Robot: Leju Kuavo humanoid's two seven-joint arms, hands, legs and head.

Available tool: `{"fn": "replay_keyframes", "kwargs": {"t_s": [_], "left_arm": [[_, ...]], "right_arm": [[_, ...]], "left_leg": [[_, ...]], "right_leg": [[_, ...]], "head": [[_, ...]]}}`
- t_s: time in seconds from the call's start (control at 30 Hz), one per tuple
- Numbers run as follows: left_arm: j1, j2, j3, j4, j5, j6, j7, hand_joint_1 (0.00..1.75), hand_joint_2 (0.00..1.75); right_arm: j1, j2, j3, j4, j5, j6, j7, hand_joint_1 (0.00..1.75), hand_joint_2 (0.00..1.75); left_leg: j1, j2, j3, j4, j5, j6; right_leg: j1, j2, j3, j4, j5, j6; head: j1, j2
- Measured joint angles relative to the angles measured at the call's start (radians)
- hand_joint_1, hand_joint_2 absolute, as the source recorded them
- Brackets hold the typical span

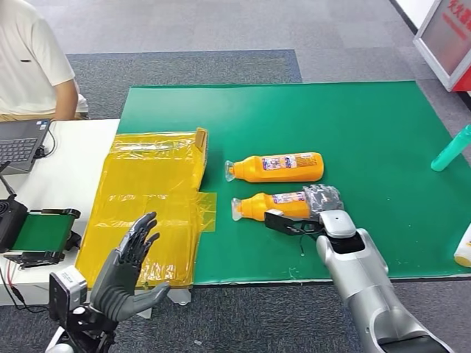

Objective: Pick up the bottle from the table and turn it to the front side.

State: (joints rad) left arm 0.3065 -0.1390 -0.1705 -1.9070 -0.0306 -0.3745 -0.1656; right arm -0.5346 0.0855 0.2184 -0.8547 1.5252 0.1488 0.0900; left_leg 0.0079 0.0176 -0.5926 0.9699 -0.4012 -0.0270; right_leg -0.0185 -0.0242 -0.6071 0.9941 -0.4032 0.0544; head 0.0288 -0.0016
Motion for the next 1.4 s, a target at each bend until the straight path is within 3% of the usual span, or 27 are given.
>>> {"fn": "replay_keyframes", "kwargs": {"t_s": [0.1, 0.37, 0.6, 0.83, 0.93, 1.17, 1.4], "left_arm": [[-0.009, 0.002, 0.0, 0.0, 0.006, 0.006, 0.0, 0.0, 1.75], [-0.038, 0.002, 0.003, -0.003, 0.006, 0.014, 0.0, 0.0, 1.75], [-0.055, 0.002, 0.004, -0.005, 0.006, 0.015, 0.001, 0.0, 1.75], [-0.107, -0.01, 0.004, -0.018, 0.034, 0.025, 0.016, 0.0, 1.75], [-0.129, -0.02, -0.004, -0.018, 0.091, 0.022, 0.025, 0.0, 1.75], [-0.131, -0.024, -0.046, -0.016, 0.033, 0.069, 0.014, 0.0, 1.75], [-0.138, -0.036, -0.05, -0.016, 0.009, 0.061, 0.01, 0.0, 1.75]], "right_arm": [[0.022, 0.01, -0.029, -0.035, -0.042, -0.007, -0.045, 1.75, 1.75], [0.164, 0.074, -0.125, -0.257, -0.308, 0.045, -0.159, 1.75, 1.75], [0.248, 0.108, -0.159, -0.404, -0.432, 0.077, -0.181, 1.75, 1.75], [0.349, 0.135, -0.175, -0.566, -0.854, 0.103, -0.167, 1.75, 1.75], [0.406, 0.144, -0.168, -0.635, -0.974, 0.096, -0.149, 1.75, 1.75], [0.531, 0.146, -0.118, -0.798, -0.974, 0.006, -0.187, 1.75, 1.75], [0.578, 0.146, -0.091, -0.88, -0.95, -0.023, -0.21, 1.75, 1.75]], "left_leg": [[0.0, 0.0, 0.0, 0.0, 0.0, 0.0], [0.0, 0.0, -0.001, 0.0, 0.0, 0.0], [0.0, 0.0, -0.001, 0.0, 0.0, 0.0], [0.0, 0.0, -0.001, 0.0, 0.0, 0.0], [0.0, 0.0, -0.001, 0.0, 0.0, 0.0], [0.0, 0.0, -0.002, 0.0, -0.001, 0.0], [0.0, 0.0, -0.002, 0.0, -0.001, 0.0]], "right_leg": [[0.0, 0.0, 0.0, 0.0, 0.0, 0.0], [0.0, 0.0, -0.001, 0.0, 0.0, 0.0], [0.0, 0.0, -0.001, 0.0, 0.0, 0.0], [0.0, 0.0, -0.001, 0.0, 0.0, 0.0], [0.0, 0.0, -0.001, 0.0, -0.001, 0.0], [0.0, 0.0, -0.001, 0.0, -0.001, 0.0], [0.0, 0.0, -0.001, 0.0, -0.001, 0.0]], "head": [[0.0, 0.0], [0.0, 0.0], [0.0, 0.0], [0.0, 0.0], [0.0, 0.0], [0.0, 0.0], [0.0, 0.0]]}}
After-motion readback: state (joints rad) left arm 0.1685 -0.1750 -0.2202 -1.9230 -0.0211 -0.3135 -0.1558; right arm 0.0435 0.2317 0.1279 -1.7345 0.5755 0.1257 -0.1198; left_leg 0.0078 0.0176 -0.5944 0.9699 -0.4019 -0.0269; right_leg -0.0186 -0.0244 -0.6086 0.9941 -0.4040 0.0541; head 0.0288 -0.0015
